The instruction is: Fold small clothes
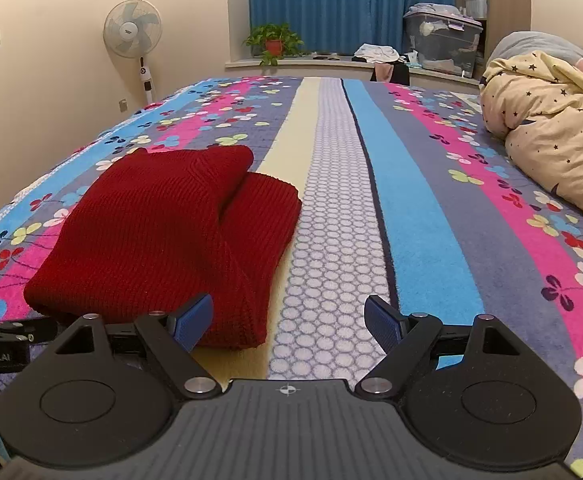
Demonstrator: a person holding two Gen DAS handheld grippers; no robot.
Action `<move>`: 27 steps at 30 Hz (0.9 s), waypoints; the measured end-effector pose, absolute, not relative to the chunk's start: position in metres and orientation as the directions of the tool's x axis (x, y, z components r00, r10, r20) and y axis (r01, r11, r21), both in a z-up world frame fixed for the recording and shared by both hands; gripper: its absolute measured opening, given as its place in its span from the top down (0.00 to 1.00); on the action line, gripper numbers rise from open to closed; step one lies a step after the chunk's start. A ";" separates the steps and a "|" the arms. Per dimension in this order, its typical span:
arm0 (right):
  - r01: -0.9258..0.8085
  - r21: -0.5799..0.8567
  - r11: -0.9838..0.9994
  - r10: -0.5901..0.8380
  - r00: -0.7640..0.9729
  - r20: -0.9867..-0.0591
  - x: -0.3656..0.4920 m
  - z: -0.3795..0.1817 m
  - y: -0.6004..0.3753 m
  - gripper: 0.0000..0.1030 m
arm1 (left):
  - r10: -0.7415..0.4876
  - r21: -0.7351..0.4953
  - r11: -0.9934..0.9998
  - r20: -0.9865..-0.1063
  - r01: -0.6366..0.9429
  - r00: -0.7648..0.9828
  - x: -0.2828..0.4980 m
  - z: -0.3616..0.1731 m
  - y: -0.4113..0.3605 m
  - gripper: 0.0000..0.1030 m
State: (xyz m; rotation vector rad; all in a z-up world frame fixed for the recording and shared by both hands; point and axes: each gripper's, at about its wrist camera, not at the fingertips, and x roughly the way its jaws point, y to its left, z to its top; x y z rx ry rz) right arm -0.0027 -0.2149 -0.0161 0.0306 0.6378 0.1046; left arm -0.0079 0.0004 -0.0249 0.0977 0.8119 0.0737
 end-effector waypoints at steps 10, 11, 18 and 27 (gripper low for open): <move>-0.117 0.059 0.991 0.129 0.794 -0.594 -0.003 -0.016 -0.211 0.18 | 0.093 0.100 0.995 -0.723 -0.030 0.684 -0.008 -0.025 0.001 0.17; -0.120 0.057 0.991 0.131 0.794 -0.594 -0.003 -0.016 -0.211 0.18 | 0.091 0.099 0.995 -0.723 -0.029 0.684 -0.008 -0.024 0.001 0.17; -0.132 0.052 0.990 0.137 0.792 -0.596 -0.003 -0.016 -0.210 0.18 | 0.086 0.093 0.995 -0.726 -0.027 0.682 -0.008 -0.025 0.001 0.17; -0.137 0.052 0.989 0.141 0.792 -0.594 -0.004 -0.015 -0.210 0.18 | 0.086 0.092 0.995 -0.725 -0.028 0.683 -0.008 -0.024 0.001 0.16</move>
